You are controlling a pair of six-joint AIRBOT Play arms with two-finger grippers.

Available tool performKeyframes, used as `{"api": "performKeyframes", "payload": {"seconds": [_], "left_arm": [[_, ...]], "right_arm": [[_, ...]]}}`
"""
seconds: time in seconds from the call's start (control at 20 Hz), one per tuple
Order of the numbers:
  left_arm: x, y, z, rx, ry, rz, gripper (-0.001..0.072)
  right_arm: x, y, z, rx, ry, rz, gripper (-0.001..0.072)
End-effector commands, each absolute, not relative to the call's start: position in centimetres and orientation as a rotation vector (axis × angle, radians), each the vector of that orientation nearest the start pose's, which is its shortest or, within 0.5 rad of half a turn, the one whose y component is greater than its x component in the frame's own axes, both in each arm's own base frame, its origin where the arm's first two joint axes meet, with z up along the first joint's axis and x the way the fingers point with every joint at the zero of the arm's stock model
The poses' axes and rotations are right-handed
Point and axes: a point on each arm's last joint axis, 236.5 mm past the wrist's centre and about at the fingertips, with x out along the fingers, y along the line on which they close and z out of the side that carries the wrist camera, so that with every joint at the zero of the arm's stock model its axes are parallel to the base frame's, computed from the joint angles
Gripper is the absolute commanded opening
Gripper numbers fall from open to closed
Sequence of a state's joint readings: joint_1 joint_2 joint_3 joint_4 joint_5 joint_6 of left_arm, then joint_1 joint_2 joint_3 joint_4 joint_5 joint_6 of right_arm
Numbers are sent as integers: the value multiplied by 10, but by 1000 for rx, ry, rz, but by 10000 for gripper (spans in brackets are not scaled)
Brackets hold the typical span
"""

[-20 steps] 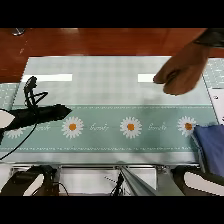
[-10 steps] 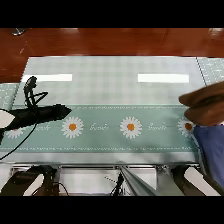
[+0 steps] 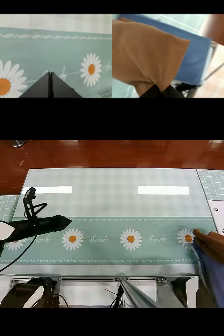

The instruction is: Fold the shirts.

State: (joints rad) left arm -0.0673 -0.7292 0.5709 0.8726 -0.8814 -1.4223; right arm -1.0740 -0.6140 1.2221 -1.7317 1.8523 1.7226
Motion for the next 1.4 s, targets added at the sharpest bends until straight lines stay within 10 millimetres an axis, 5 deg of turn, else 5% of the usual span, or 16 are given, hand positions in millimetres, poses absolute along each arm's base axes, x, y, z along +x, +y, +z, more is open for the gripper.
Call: {"api": "performKeyframes", "payload": {"seconds": [0.0,0.05,0.2,0.3,0.4,0.45,0.55,0.6,0.7,0.75,0.85,0.95,1.15,1.25,1.35], "left_arm": [[295,-145,44,-522,931,-401,35],[295,-150,44,-514,925,-414,35],[292,-168,39,-490,945,-453,36],[298,-171,39,-439,949,-483,35],[314,-170,58,-399,933,-513,35],[326,-169,77,-386,911,-527,35],[356,-168,128,-371,830,-550,35],[368,-172,156,-355,789,-575,35],[381,-190,206,-305,744,-657,34],[382,-201,223,-279,738,-701,34],[380,-221,232,-261,750,-745,34],[374,-224,197,-191,836,-704,34],[352,-173,65,-74,1134,-455,35],[335,-155,22,-82,1237,-398,35],[331,-148,11,-91,1259,-381,35]], "right_arm": [[-2,-166,168,725,1100,-1408,453],[4,-170,167,723,1096,-1386,619],[35,-174,157,713,1129,-1216,631],[75,-185,162,704,1042,-1081,600],[138,-188,183,723,892,-863,232],[189,-175,205,746,772,-659,32],[275,-134,264,758,516,-284,18],[304,-113,288,758,430,-165,18],[344,-69,303,664,384,-14,18],[358,-42,297,582,418,56,18],[375,15,251,377,593,161,18],[371,47,177,145,843,165,18],[366,31,55,-8,1152,-9,19],[366,21,25,-18,1234,-45,19],[369,21,18,-10,1243,-51,19]]}}
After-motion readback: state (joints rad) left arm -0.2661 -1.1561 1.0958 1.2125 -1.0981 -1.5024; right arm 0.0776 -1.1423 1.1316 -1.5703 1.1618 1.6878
